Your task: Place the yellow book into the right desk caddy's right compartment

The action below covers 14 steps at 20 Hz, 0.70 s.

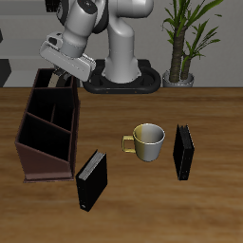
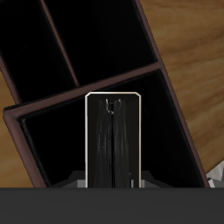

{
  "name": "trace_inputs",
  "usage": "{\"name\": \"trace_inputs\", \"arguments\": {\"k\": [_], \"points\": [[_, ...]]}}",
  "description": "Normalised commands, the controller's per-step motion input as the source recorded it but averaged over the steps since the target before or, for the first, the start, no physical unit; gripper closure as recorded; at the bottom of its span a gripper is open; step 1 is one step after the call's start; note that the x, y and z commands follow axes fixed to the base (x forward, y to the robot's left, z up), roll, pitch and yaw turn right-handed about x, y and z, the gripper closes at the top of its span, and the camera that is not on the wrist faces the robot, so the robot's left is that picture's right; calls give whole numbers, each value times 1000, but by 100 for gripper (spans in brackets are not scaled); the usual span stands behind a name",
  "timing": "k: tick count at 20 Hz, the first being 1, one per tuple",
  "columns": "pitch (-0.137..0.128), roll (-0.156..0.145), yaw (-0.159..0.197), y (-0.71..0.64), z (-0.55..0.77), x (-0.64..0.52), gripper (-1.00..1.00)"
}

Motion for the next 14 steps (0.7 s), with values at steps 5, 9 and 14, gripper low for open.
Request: {"name": "trace_inputs", "arguments": {"k": [5, 9, 14], "points": [[65, 5, 13, 19, -303, 76, 100], [42, 1, -35, 36, -109, 19, 100], [88, 60, -21, 85, -50, -20, -100]]}}
